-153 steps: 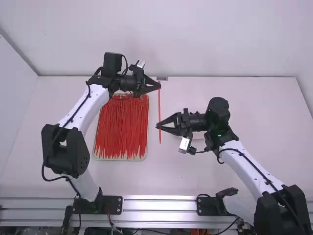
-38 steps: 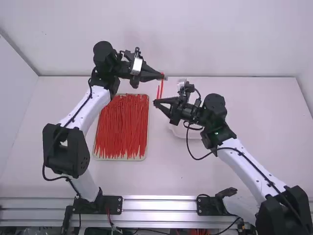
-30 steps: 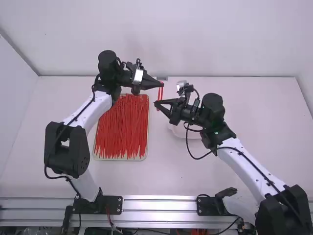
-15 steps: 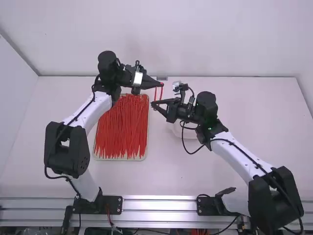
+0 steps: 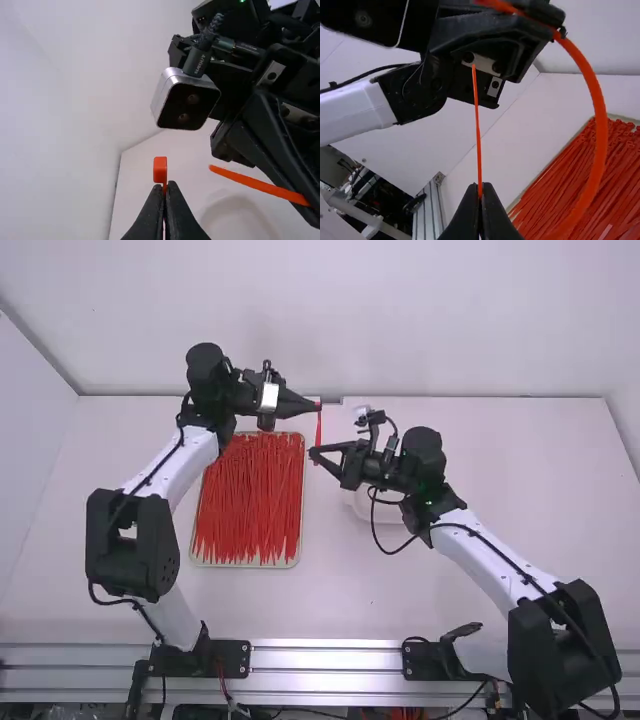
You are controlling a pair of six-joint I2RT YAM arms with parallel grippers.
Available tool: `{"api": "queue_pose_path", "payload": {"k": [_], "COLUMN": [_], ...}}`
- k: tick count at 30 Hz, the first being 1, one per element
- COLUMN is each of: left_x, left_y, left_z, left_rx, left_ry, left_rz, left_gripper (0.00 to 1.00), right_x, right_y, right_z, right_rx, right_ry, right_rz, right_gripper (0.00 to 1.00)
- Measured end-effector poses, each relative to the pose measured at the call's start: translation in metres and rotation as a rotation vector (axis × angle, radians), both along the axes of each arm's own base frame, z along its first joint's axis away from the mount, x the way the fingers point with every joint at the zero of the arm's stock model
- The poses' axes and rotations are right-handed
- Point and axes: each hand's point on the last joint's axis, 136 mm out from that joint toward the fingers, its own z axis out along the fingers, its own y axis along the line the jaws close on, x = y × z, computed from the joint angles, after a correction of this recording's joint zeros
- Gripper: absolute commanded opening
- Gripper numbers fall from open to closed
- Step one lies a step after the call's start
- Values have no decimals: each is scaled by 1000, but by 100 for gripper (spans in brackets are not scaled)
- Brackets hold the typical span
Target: Fasten the cable tie
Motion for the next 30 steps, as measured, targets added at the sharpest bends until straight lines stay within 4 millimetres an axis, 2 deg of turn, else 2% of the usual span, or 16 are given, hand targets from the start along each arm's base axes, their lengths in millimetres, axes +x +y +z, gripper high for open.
{"api": "queue_pose_path", "payload": {"k": [10,17,30], "left_x": [-10,-16,-14], "left_y": [1,-2,-3], "left_z": [-22,-11,-10], "left_rx": [-10,-18,-18], "left_ry": [-105,-144,-85], "left_rz": [-4,-12,-3], "left_gripper": [2,2,2], "right_x": [0,0,-2], "right_y": [0,0,1], "right_z": [1,0,-2], "right_rx": [15,15,10], "right_ry": [41,43,55], "right_rz": [-3,-3,10], "right_gripper": [0,0,0]}}
